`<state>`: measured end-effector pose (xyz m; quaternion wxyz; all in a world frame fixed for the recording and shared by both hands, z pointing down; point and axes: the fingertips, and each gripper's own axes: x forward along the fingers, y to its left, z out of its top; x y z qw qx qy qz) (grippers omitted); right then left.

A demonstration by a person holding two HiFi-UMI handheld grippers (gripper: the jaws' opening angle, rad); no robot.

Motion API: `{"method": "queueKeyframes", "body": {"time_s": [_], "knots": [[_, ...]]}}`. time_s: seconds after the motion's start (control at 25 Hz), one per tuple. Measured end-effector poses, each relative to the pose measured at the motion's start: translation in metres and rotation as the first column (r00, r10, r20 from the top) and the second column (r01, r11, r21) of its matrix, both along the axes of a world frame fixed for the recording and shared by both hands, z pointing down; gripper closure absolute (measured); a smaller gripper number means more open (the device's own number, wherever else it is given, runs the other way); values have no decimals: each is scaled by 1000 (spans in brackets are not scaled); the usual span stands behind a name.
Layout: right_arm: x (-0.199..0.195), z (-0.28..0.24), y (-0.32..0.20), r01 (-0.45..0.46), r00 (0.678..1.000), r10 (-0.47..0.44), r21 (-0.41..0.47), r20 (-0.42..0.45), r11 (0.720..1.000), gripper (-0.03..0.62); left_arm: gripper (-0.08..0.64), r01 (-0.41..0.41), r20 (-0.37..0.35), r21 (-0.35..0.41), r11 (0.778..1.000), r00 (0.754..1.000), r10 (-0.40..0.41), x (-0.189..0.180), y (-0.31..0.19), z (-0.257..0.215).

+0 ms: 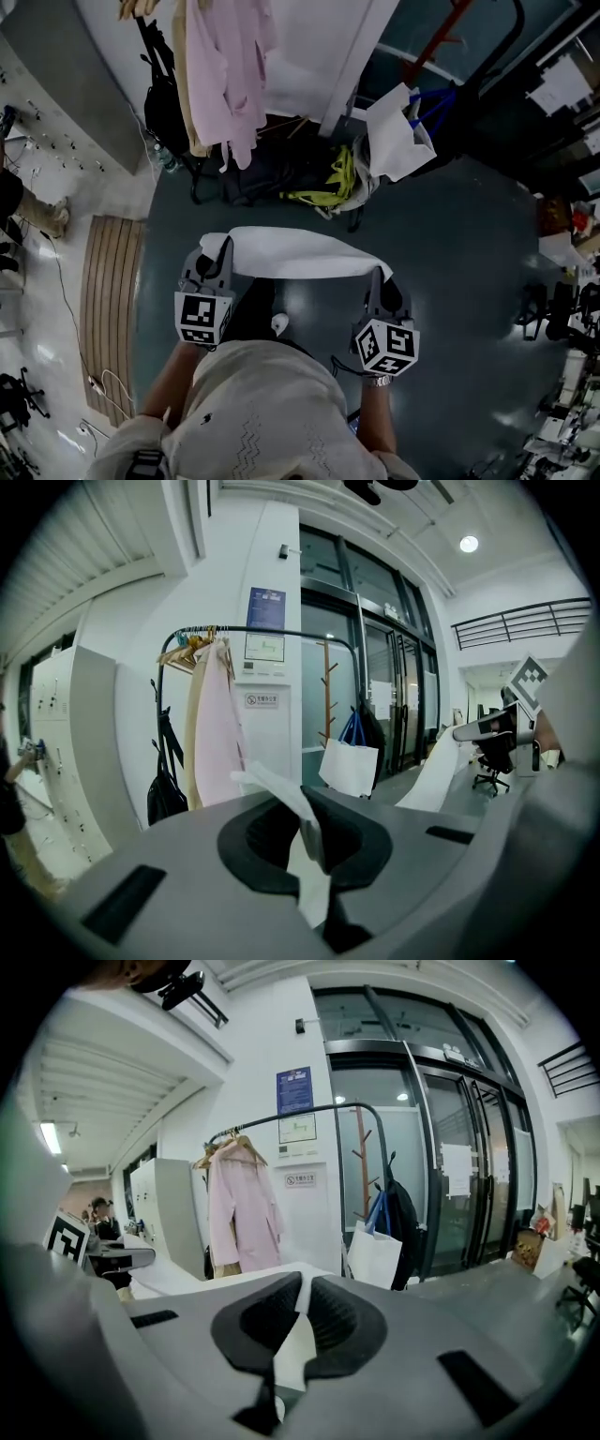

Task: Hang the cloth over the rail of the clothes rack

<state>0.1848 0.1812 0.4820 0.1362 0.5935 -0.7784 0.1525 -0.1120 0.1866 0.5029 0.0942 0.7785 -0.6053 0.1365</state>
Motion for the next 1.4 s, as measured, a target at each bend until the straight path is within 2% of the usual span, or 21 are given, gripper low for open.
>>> {"method": "queueKeyframes", "body": {"time_s": [0.16,0.44,0.64,0.76,0.88,1.0,1.12,1.2,1.32,1.4], "knots": [[-1,5,-61,-18,1000,18,-21,-11,1000,568,546,-17,-21,-15,1000,1000,16,0,-71,7],[-5,2,-167,-50,998,49,-21,-44,999,568,546,-57,-38,8,998,998,57,3,-191,1],[-17,-34,-238,-50,998,53,77,-33,996,568,546,-82,-8,101,992,996,84,-11,-261,-37],[-27,-63,-278,-15,999,20,135,-31,991,568,546,-81,5,149,986,997,81,-19,-298,-65],[-26,-100,-328,23,999,-18,203,-27,979,568,546,-91,-10,189,978,995,95,-19,-340,-98],[-23,-140,-368,64,998,-58,271,-29,960,568,546,-110,34,245,963,994,105,-13,-373,-138],[-21,-185,-407,118,993,-108,357,-49,927,568,546,-97,75,345,934,994,76,-7,-408,-187],[-19,-219,-435,150,989,-144,430,-47,890,568,546,-66,61,441,895,997,44,-4,-431,-226],[-16,-276,-466,190,979,-201,553,-40,812,568,546,-31,54,546,837,999,2,0,-452,-282],[-15,-319,-477,215,972,-228,630,-61,746,568,546,-16,69,617,787,997,-34,1,-459,-322]]}}
